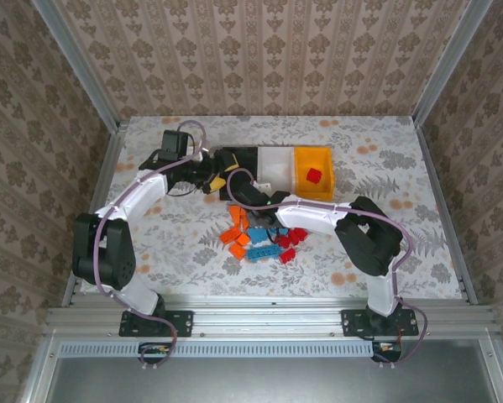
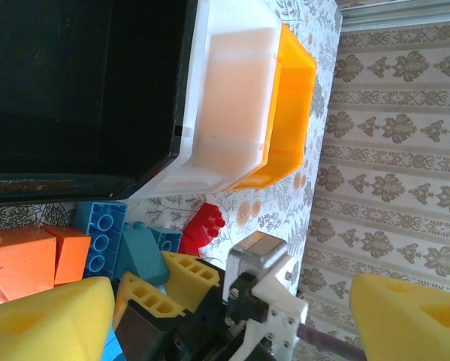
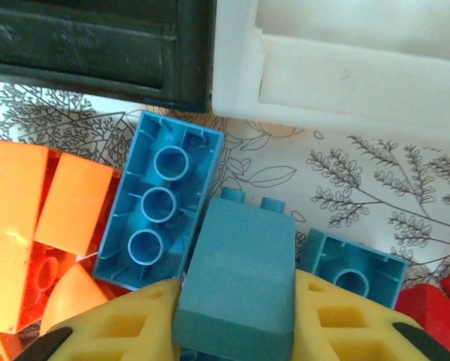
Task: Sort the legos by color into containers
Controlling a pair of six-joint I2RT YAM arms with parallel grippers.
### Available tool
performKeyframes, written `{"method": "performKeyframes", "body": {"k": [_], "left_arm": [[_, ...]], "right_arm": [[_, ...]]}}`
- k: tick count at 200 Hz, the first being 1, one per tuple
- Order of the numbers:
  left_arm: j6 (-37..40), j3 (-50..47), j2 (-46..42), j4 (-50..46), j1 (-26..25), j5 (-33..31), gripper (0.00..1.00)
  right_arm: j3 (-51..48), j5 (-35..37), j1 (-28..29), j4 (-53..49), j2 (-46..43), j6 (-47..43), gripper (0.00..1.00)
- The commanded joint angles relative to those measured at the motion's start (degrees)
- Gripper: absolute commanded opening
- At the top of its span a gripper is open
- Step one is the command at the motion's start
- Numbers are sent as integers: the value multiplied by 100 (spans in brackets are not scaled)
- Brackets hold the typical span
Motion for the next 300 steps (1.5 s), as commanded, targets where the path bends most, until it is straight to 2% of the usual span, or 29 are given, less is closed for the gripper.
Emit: {"method": "performKeyframes", "body": {"k": [1, 32, 57, 107, 129, 154, 165, 179, 204, 230, 234, 250, 275, 300], "left_arm": [[-50, -61, -77, -26, 21, 15, 84], [-44, -64, -68, -41, 21, 0, 84], [-19, -64, -71, -82, 6, -53, 84], [430, 127, -18, -610, -104, -532, 84], [473, 139, 59, -635, -103, -558, 84], [564, 165, 87, -732, -111, -631, 84], [683, 215, 72, -850, -120, -939, 84], [942, 357, 78, -1132, -157, -1222, 84], [1496, 650, 82, -1789, -378, -2157, 81], [1911, 957, 119, -2399, -881, -3203, 78], [1960, 980, 130, -2459, -1106, -3338, 78], [2032, 964, 232, -2632, -1516, -3786, 73], [1924, 608, 358, -2558, -1878, -4229, 65], [1888, 546, 537, -2584, -2150, -4695, 63]], "right_arm": [[-50, 346, 32, -26, -559, -139, 32], [51, 594, -44, -121, -919, -455, 32], [306, 669, -427, -138, -870, -806, 32], [1480, 28, -1353, -256, 200, -1407, 32], [1917, -169, -1478, -342, 603, -1559, 35], [2112, -286, -1524, -409, 714, -1643, 44], [2094, -289, -1524, -391, 634, -1686, 46], [1992, -260, -1525, -330, 430, -1720, 47], [1578, -282, -1503, -126, -142, -1694, 50], [725, -337, -1412, 146, -932, -1560, 51], [541, -336, -1386, 214, -1068, -1536, 51], [-137, -413, -1333, 485, -1595, -1442, 51], [-808, -532, -1300, 657, -2083, -1451, 51], [-1314, -664, -1302, 968, -2320, -1563, 51]]}}
